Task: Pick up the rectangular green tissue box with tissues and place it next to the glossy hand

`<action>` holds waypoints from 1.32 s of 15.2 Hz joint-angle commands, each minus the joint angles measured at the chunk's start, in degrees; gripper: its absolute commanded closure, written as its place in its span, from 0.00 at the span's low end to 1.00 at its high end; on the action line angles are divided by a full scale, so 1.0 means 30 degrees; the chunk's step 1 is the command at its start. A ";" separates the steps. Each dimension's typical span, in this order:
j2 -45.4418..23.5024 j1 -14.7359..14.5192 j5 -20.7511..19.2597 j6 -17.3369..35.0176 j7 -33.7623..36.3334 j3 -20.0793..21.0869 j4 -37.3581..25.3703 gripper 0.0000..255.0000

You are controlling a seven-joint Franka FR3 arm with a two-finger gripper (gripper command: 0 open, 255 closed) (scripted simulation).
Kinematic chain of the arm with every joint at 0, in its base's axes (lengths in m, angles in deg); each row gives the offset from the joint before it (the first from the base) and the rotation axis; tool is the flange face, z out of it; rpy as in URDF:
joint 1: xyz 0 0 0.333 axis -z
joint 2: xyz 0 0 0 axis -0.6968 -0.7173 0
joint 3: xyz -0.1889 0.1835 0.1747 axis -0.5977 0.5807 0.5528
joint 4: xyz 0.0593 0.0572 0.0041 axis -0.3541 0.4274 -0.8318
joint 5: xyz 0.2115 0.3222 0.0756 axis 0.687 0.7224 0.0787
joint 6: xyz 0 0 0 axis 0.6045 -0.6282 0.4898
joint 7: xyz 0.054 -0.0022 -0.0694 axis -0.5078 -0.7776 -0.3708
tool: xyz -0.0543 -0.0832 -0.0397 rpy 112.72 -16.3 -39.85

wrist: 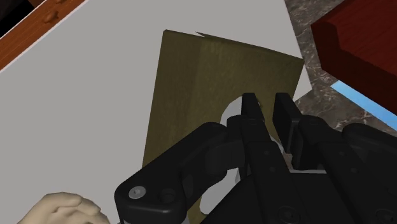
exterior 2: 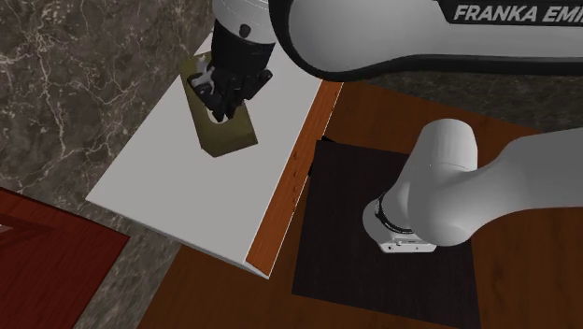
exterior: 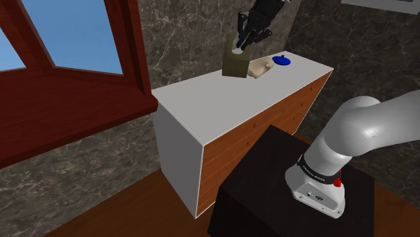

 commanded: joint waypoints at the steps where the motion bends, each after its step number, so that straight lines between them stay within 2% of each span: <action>1: -0.0238 0.0276 -0.0312 -0.0211 -0.0938 -0.0882 -0.0252 1.00; 12: -0.2882 0.1377 -0.1495 -0.1192 -0.6059 -0.5720 -0.2832 1.00; 20: -0.6270 0.1473 -0.1212 -0.2186 -0.9899 -0.9288 -0.6347 1.00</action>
